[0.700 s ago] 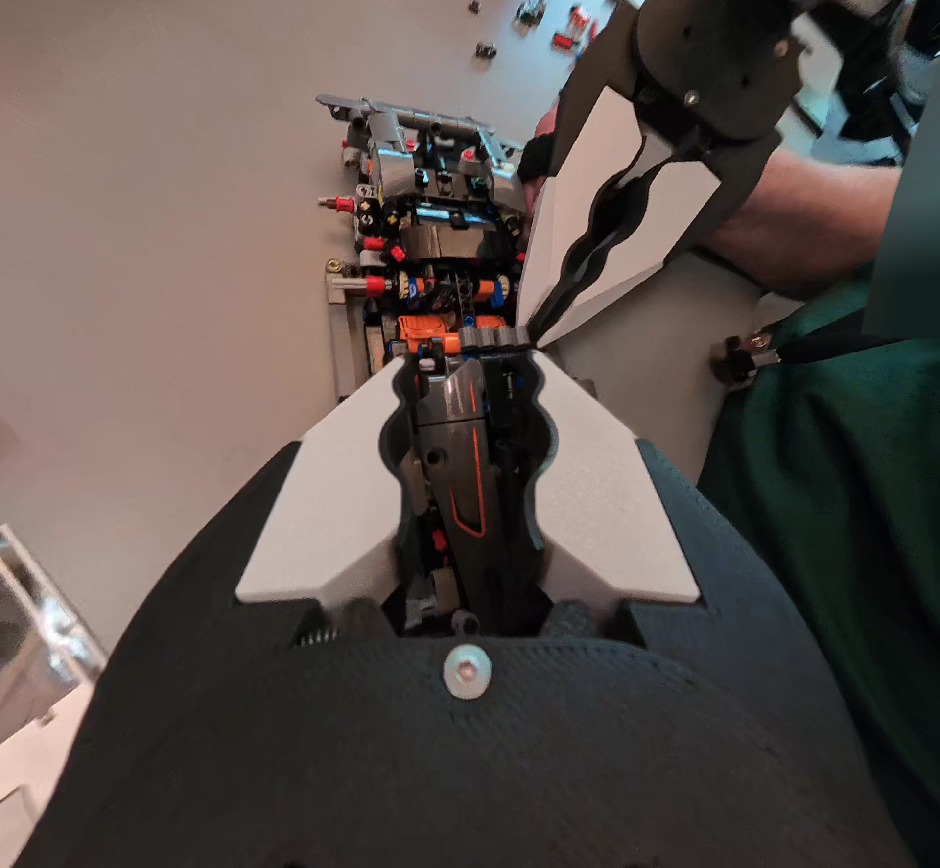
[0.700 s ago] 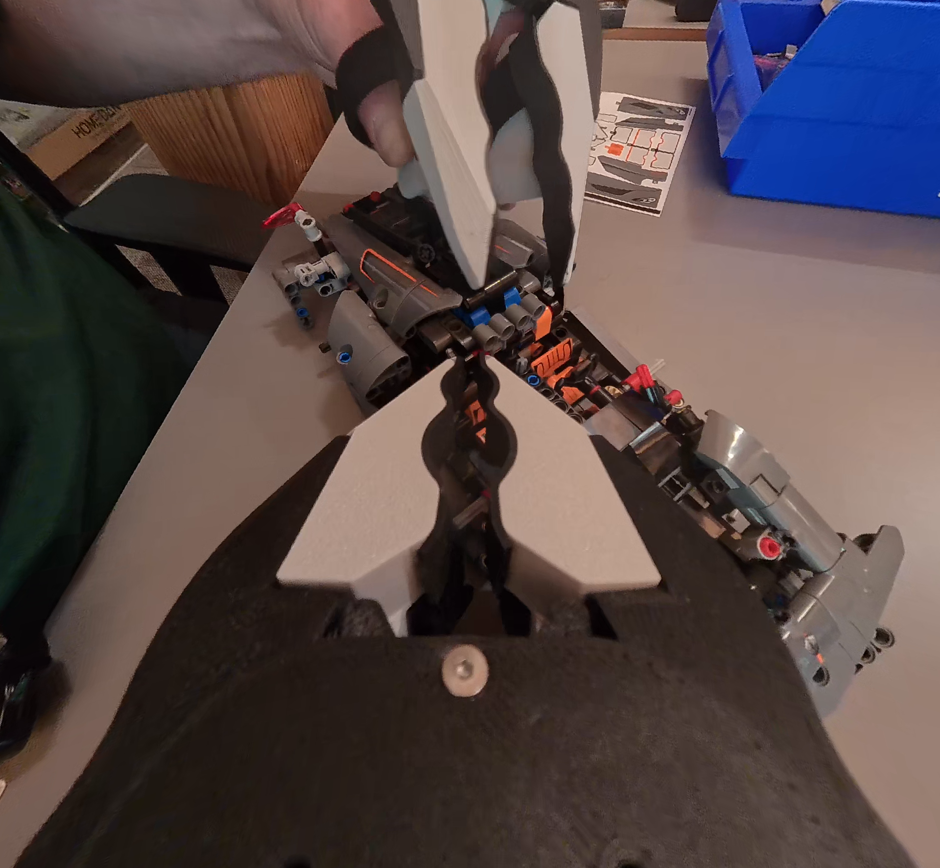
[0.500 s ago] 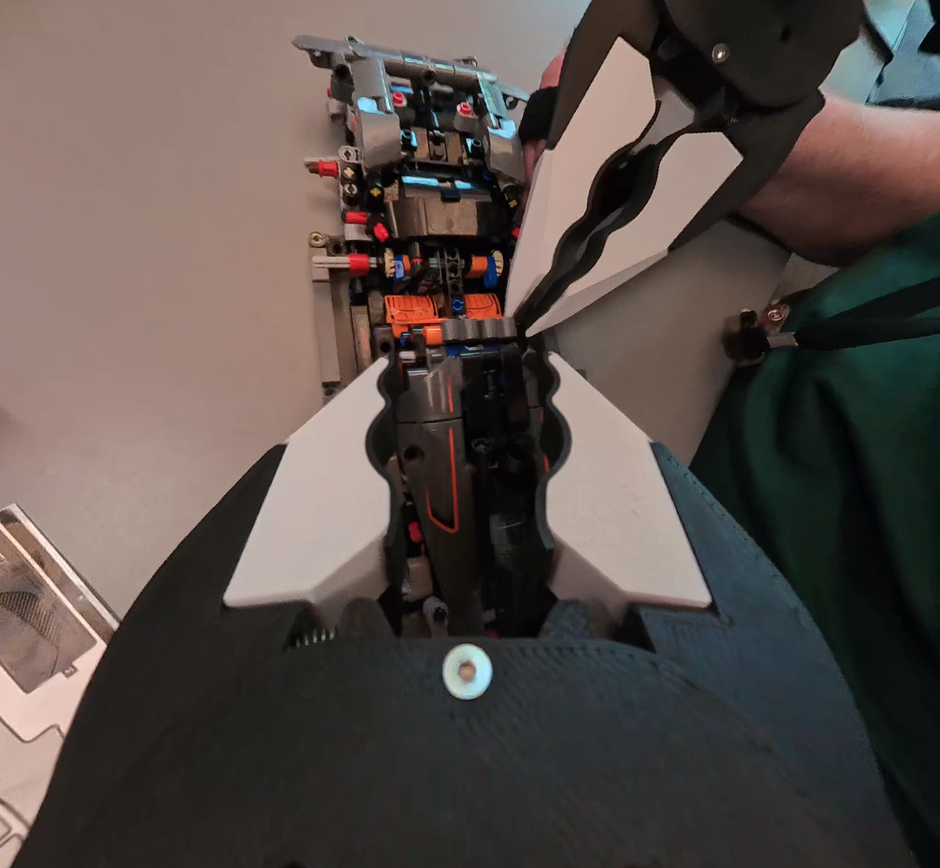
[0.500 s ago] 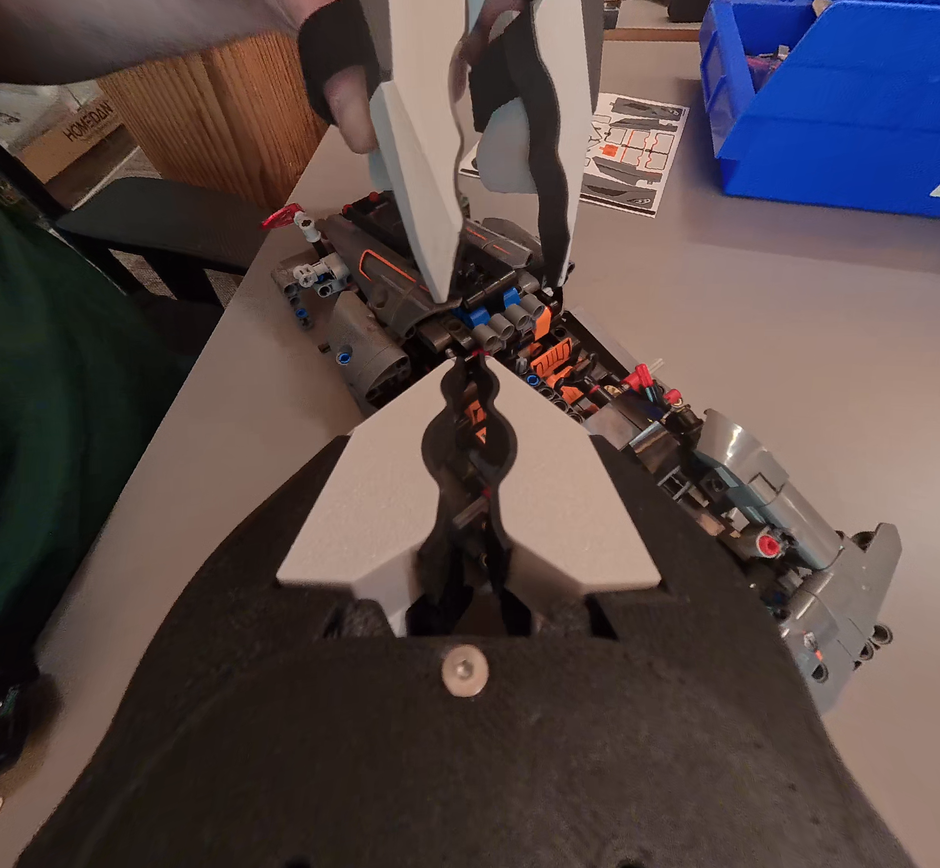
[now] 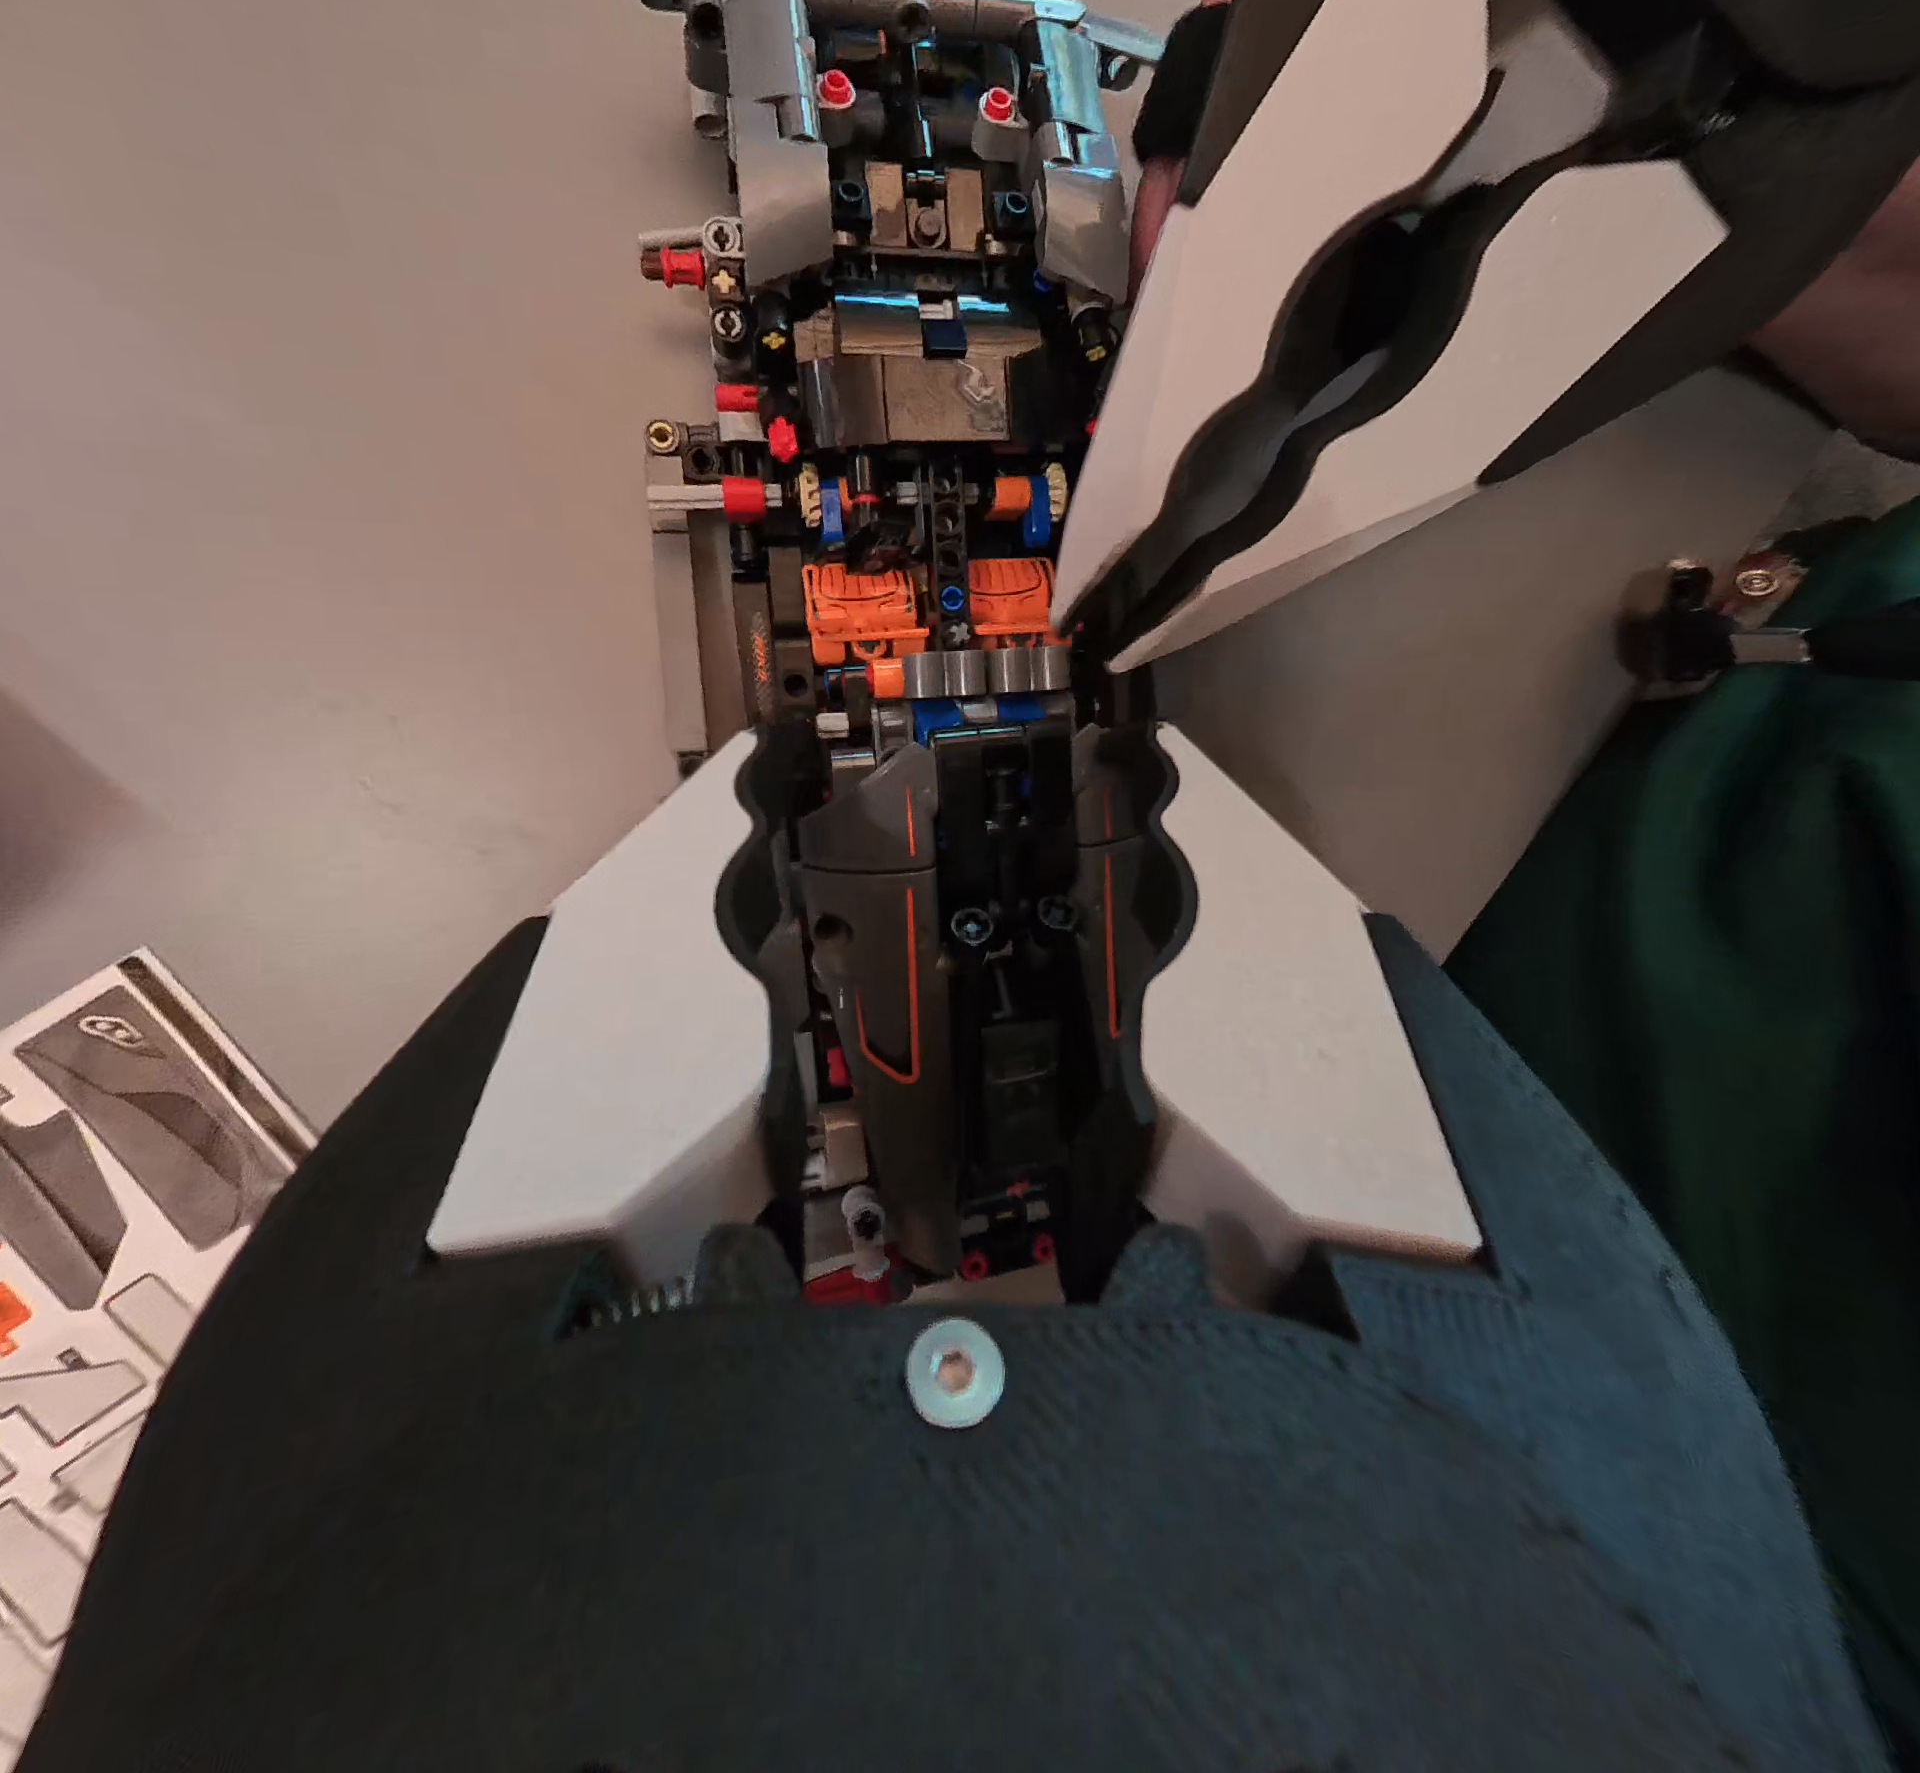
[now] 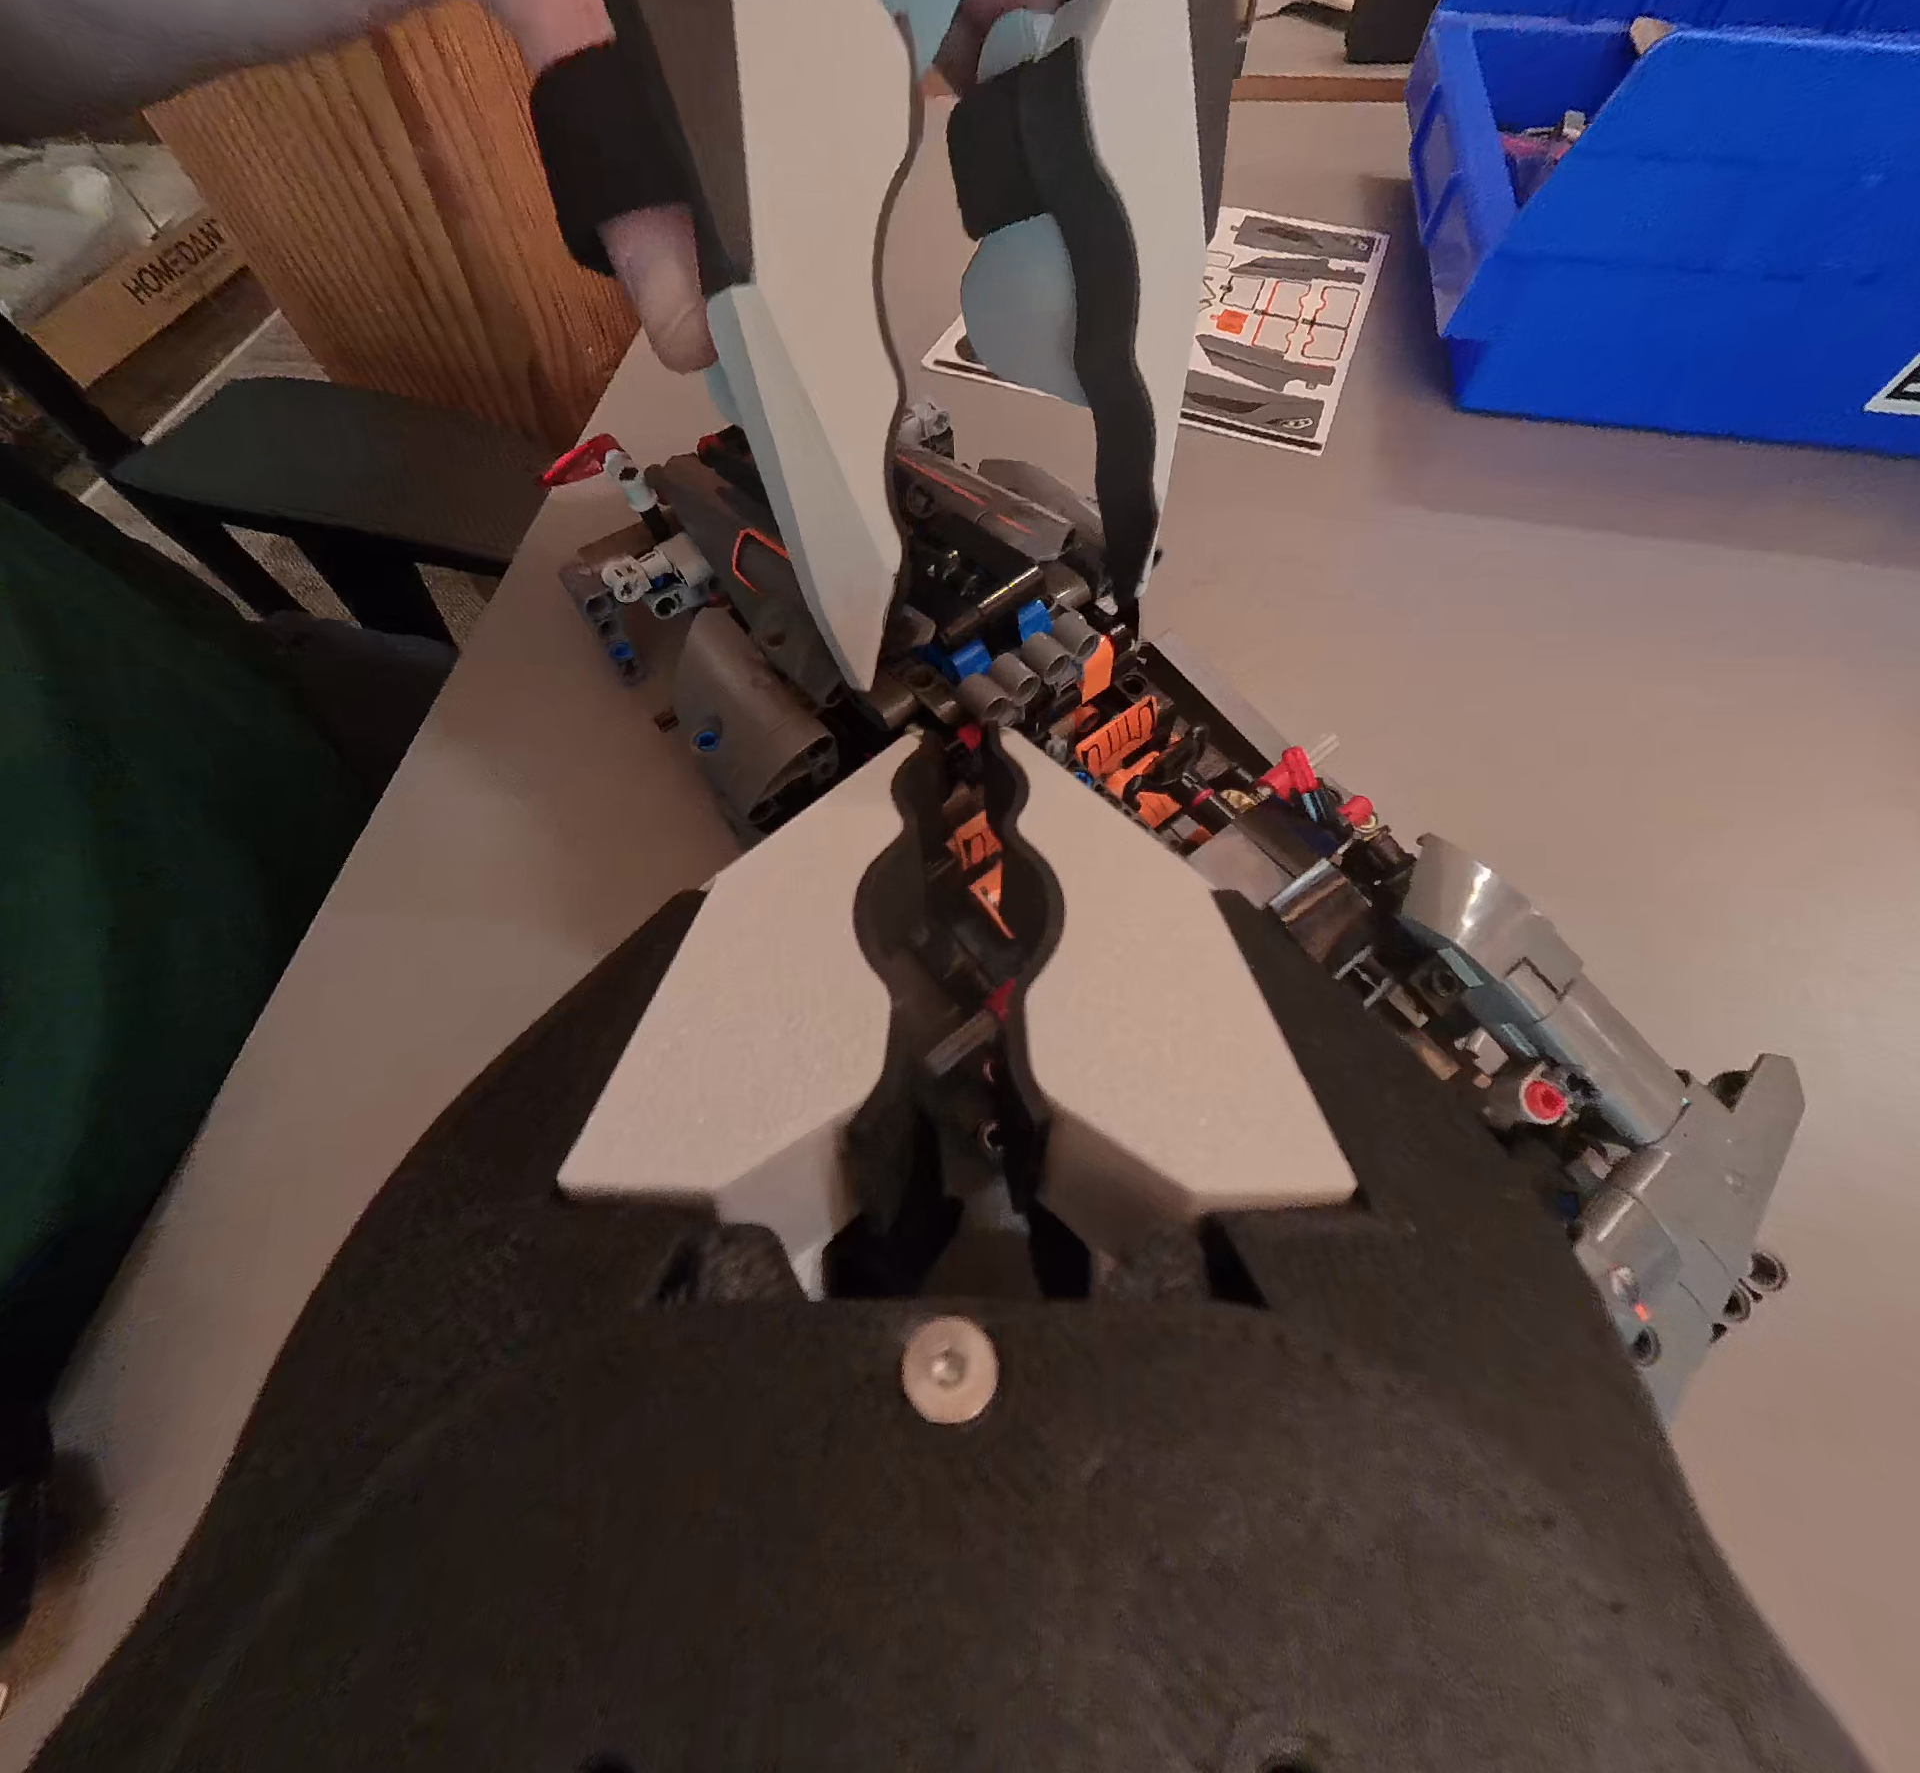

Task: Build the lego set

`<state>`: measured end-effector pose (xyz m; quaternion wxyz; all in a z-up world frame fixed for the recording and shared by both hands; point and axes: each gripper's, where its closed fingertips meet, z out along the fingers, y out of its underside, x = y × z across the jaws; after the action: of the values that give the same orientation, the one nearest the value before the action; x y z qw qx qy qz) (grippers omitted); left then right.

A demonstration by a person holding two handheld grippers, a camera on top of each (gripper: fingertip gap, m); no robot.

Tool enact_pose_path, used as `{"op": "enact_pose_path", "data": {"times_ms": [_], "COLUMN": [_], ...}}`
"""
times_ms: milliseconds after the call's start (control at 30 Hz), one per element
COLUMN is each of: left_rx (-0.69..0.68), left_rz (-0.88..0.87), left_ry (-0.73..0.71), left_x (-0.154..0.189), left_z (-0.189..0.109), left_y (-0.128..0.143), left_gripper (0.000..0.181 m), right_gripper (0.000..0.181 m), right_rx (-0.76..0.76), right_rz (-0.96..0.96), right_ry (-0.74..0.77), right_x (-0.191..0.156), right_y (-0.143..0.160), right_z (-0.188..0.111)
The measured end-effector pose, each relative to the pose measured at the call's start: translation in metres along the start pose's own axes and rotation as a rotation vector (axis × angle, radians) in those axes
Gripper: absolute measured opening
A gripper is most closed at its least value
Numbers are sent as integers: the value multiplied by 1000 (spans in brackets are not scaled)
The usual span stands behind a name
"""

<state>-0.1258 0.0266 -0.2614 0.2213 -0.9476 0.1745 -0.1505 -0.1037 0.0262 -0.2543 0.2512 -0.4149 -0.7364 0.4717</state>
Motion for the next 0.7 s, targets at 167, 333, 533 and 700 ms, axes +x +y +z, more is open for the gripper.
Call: {"op": "enact_pose_path", "data": {"times_ms": [167,333,533,700], "left_rx": [-10,-46,-125,-142], "left_rz": [29,52,42,52], "left_ry": [-47,-34,-99,-145], "left_x": [1,13,13,7], "left_z": [-1,0,11,11], "left_y": [-1,-1,4,5], "left_gripper": [65,87,76,66], "right_gripper": [11,10,8,6], "right_rx": [22,3,7,12], "right_rz": [42,30,25,23], "right_ry": [-1,-7,-1,3], "right_x": [6,4,4,4], "right_y": [-1,1,-1,-3], "right_z": [-7,-4,-5,-7]}}
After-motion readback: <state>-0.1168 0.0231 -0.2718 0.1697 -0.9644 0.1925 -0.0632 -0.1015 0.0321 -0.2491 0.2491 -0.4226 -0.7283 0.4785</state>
